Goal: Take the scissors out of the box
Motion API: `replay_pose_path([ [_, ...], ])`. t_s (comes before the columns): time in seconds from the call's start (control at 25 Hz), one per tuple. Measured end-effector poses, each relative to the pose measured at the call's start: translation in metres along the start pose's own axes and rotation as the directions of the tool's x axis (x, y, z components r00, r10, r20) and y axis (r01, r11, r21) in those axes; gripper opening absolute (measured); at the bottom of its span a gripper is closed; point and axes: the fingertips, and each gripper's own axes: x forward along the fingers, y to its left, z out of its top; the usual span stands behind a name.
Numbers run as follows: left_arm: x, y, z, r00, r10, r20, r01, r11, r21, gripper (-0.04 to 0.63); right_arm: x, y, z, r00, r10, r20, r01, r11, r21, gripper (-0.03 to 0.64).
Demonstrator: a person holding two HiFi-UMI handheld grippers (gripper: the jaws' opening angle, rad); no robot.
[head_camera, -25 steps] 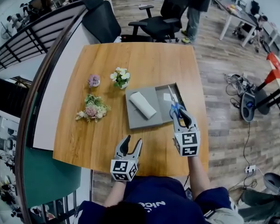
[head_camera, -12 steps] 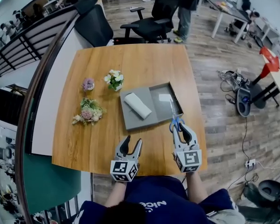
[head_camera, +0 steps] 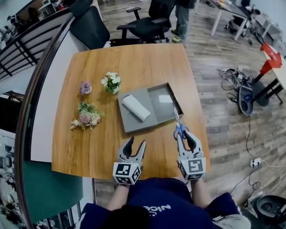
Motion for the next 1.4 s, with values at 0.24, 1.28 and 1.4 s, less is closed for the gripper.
replay_pose_path([
  [0.24,0.004,-0.008,0.008,1.0,0.004,0.021,-0.005,0.999,0.038,0.036,0.002,0.002,0.002,1.0,0.014,0.001,-0.014,1.0,-0.016,0.095],
  [1.28,-0.009,-0.014,-0.004,1.0,-0.029,-0.011,0.029,0.999,0.044,0.003,0.003,0.001,0.002,1.0,-0.012,0.01,0.013,1.0,-0.028,0.092],
  [1.4,-0.012,-0.011,-0.005,1.0,-0.019,-0.013,0.02,0.999,0.041,0.003,0.002,0.001,0.002,1.0,-0.015,0.008,0.015,0.999,-0.032,0.092],
])
